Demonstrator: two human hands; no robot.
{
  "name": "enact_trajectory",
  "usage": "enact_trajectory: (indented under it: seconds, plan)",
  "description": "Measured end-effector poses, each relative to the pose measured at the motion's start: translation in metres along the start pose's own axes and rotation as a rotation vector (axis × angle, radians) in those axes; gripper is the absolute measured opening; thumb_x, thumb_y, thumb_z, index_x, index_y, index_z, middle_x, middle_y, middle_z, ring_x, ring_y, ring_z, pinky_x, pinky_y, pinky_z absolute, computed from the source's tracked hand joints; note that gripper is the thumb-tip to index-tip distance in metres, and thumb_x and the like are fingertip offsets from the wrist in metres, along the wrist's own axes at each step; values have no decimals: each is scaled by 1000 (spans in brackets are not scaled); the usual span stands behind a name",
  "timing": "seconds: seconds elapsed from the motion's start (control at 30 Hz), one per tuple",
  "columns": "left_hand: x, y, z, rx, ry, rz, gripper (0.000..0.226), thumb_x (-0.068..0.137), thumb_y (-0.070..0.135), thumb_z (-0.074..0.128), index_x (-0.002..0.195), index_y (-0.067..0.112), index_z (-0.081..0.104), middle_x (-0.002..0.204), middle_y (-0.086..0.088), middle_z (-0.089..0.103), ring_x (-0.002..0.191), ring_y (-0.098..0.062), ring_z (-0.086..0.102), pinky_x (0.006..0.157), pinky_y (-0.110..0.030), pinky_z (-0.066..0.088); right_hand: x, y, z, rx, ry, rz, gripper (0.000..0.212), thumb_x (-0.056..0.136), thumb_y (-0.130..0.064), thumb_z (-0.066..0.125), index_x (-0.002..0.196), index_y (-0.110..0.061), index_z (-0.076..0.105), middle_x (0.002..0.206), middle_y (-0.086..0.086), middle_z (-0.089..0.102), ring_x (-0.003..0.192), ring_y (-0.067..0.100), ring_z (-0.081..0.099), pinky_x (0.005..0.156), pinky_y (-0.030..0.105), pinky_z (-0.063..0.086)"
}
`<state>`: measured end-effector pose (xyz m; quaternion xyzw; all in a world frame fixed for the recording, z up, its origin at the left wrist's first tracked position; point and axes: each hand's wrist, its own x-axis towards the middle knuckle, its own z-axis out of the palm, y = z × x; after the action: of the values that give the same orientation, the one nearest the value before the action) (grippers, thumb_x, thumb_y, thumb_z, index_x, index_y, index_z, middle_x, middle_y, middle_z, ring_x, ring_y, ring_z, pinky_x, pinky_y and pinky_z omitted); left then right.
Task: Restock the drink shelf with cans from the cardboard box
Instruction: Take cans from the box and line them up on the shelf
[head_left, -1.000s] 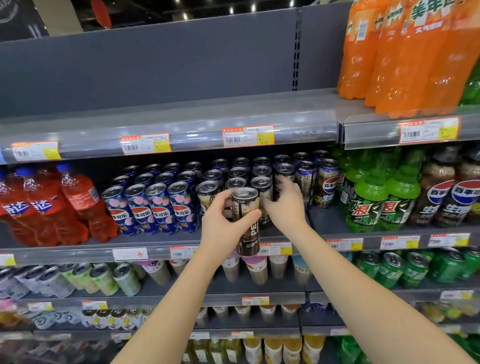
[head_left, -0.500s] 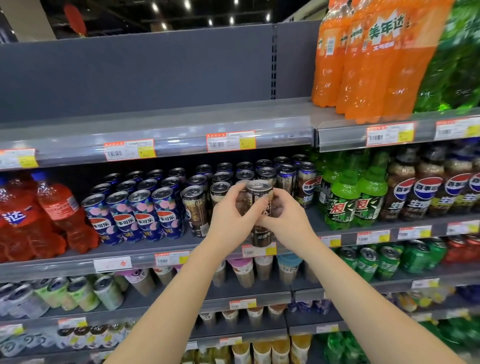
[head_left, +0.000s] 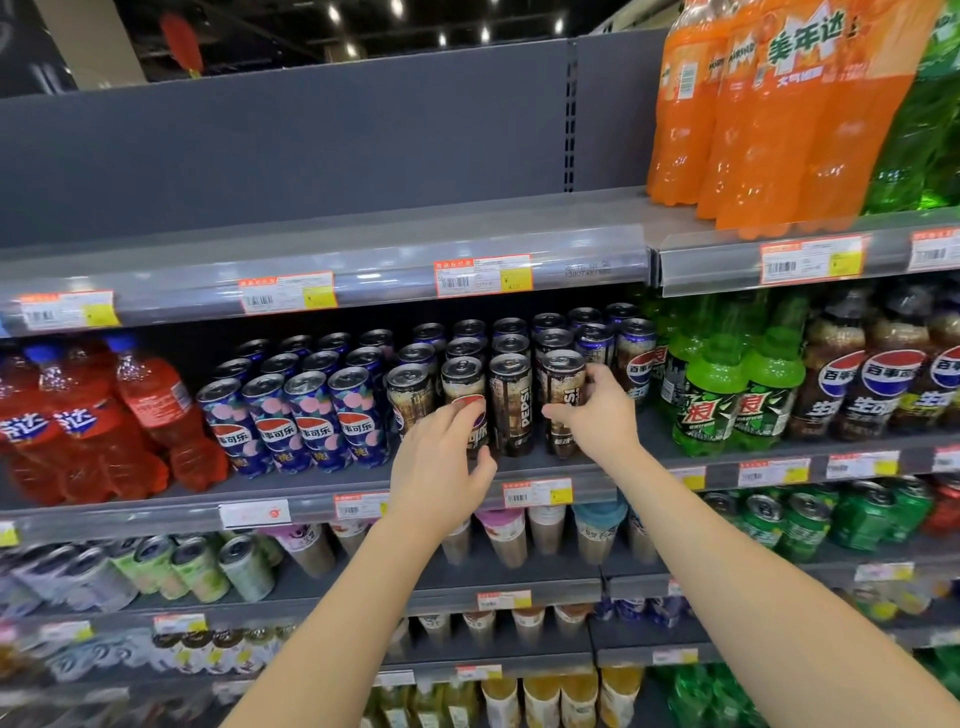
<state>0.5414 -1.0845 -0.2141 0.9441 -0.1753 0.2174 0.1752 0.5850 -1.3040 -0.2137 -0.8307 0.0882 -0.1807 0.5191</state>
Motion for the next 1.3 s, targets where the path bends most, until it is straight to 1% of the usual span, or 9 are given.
enact_trajectory:
  seconds: [0.27,0.47,0.67,0.7,0.8,0.9,1.03,1.23,1.3]
  plan:
    - [-5,-2,3,-14,-22,-52,54,98,29,60,151,21,50,142,1,59,125,-25,56,105,-39,45,6,4,11,-17,0,17,73,78,-21,87,140,-16,49,121,4,67,108,20,63,87,27,45]
    - [-7,0,8,-14,-26,-75,56,97,30,59,151,21,50,139,0,60,124,-25,57,105,-40,45,9,4,12,-50,-15,30,75,81,-18,84,144,-15,45,132,8,63,122,25,59,98,32,45]
    - [-12,2,10,-23,-37,-112,54,98,31,58,151,20,49,140,0,59,126,-23,57,106,-38,45,2,-5,10,-151,6,46,88,78,-29,87,150,-8,40,142,14,55,133,33,50,108,42,42]
    - [-13,2,11,-23,-42,-126,55,98,31,58,151,20,49,141,0,59,126,-23,56,106,-38,44,-4,-9,8,-181,31,41,86,78,-28,86,148,-5,42,141,16,55,132,35,49,107,42,42]
    - [-17,1,14,-13,-72,-160,57,99,33,57,153,19,46,146,-1,56,131,-24,54,109,-38,42,-30,-15,5,-231,90,-57,56,87,-15,73,138,-5,53,131,15,58,124,33,54,102,40,45]
    - [-26,-6,18,2,-99,-189,57,99,33,58,153,19,46,147,-3,56,132,-26,53,111,-40,42,-62,-11,14,-265,-83,-146,43,93,-12,62,136,-14,62,132,6,65,121,25,61,103,35,48]
    - [-48,-26,15,64,-154,-249,60,98,36,58,153,17,46,146,-6,56,131,-29,54,110,-42,43,-92,-5,44,-375,-391,-255,44,97,-23,61,141,-24,59,137,0,64,124,22,60,103,37,49]
    - [-129,-81,-12,186,-251,-457,55,97,38,58,148,20,50,135,-5,61,121,-31,59,99,-41,48,-135,-5,125,-487,-713,-430,48,97,-26,60,144,-23,54,134,3,65,120,26,61,87,38,53]
    - [-169,-103,-27,227,-308,-555,56,98,37,57,150,21,48,139,-6,58,122,-32,58,99,-42,48,-158,-11,156,-500,-817,-482,50,99,-24,59,148,-21,50,139,3,61,123,25,59,89,38,52]
